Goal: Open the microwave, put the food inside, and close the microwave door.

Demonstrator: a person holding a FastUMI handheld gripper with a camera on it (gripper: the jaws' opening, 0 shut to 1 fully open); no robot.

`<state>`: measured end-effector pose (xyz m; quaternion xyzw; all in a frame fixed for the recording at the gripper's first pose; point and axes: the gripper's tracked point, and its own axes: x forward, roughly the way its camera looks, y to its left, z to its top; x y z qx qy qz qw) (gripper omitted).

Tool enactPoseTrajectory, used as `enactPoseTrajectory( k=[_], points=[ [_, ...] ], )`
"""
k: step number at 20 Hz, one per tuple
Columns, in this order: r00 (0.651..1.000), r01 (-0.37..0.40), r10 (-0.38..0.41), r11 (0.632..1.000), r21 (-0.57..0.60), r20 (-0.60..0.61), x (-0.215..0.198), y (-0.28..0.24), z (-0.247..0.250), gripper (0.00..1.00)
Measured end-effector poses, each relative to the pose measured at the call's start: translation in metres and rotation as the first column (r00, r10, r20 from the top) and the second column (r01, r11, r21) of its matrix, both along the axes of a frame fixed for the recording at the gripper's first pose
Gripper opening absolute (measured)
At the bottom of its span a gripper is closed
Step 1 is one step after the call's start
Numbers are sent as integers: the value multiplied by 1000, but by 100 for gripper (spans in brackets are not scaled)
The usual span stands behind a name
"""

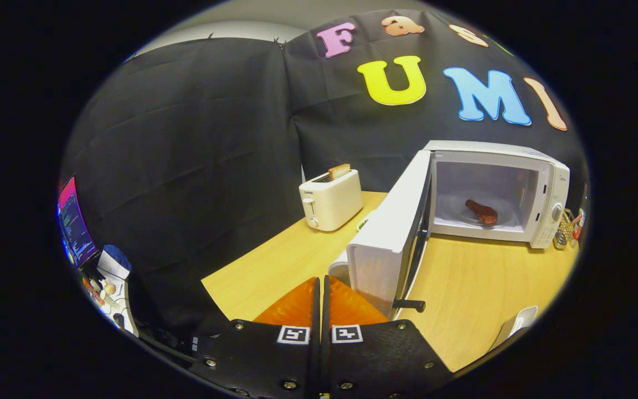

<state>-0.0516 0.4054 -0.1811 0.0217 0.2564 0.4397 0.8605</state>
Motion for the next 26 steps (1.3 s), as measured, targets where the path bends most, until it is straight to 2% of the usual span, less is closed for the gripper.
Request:
enactPoseTrajectory(
  k=[5, 12, 15, 18, 26],
  points=[
    [1000, 26, -26, 1000, 1, -10, 7, -24, -3, 1],
    [994, 103, -103, 995, 4, -47, 23, -68, -4, 1],
    [994, 93, -91, 996, 18, -58, 18, -70, 1, 6],
    [997, 59, -57, 998, 18, -60, 13, -64, 0, 6],
    [997, 53, -52, 999, 7, -54, 27, -55, -3, 5]
  ],
)
